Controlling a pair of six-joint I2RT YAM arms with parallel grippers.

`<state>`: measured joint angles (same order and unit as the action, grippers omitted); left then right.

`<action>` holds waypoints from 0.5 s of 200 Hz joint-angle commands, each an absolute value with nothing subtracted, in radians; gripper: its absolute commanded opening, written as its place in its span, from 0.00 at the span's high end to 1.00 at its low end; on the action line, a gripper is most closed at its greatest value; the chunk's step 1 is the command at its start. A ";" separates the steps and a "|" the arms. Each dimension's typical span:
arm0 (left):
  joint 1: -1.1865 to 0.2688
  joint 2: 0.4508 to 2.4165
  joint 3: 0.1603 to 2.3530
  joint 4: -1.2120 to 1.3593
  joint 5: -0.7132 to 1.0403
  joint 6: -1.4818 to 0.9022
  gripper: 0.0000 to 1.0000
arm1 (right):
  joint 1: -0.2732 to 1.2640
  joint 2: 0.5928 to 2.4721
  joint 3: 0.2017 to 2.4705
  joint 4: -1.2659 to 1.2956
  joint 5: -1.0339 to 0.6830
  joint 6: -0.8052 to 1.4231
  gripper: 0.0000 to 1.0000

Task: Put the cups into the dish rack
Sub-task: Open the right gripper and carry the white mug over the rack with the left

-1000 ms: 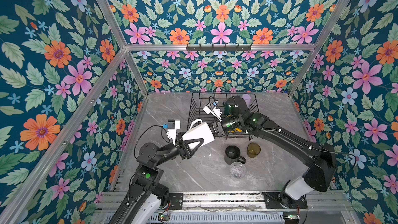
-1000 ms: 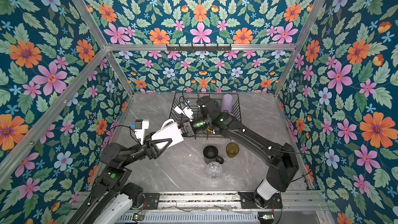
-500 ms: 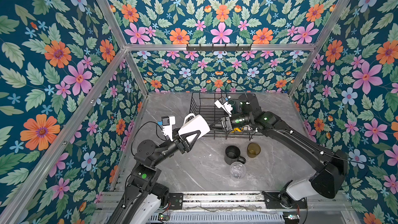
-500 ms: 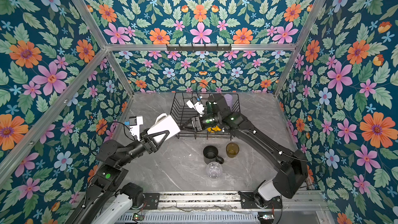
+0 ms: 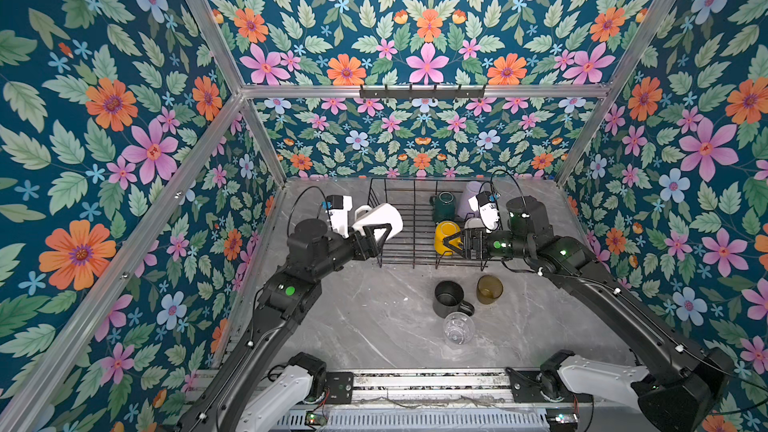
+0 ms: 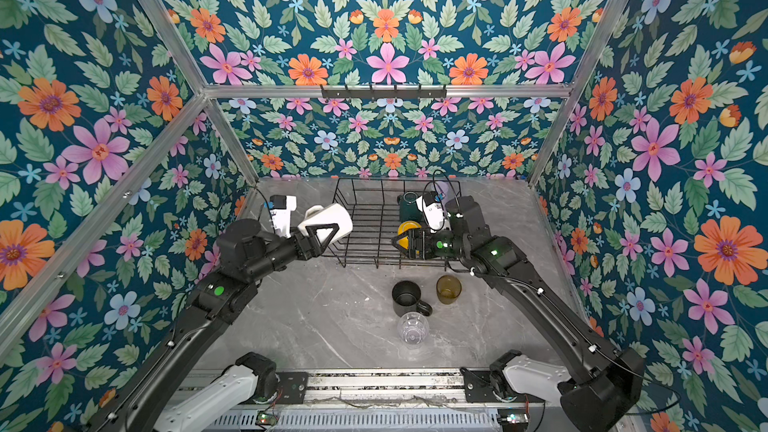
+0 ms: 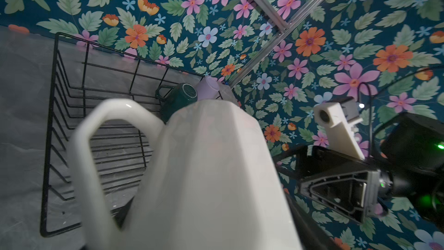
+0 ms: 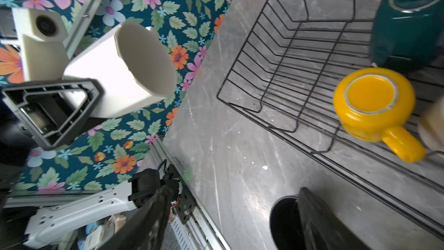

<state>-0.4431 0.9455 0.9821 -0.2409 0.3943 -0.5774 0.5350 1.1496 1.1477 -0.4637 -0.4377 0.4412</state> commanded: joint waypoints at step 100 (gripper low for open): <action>-0.466 1.586 1.579 -0.623 0.075 -0.349 1.00 | 0.535 1.081 1.076 -0.552 -0.280 0.369 0.09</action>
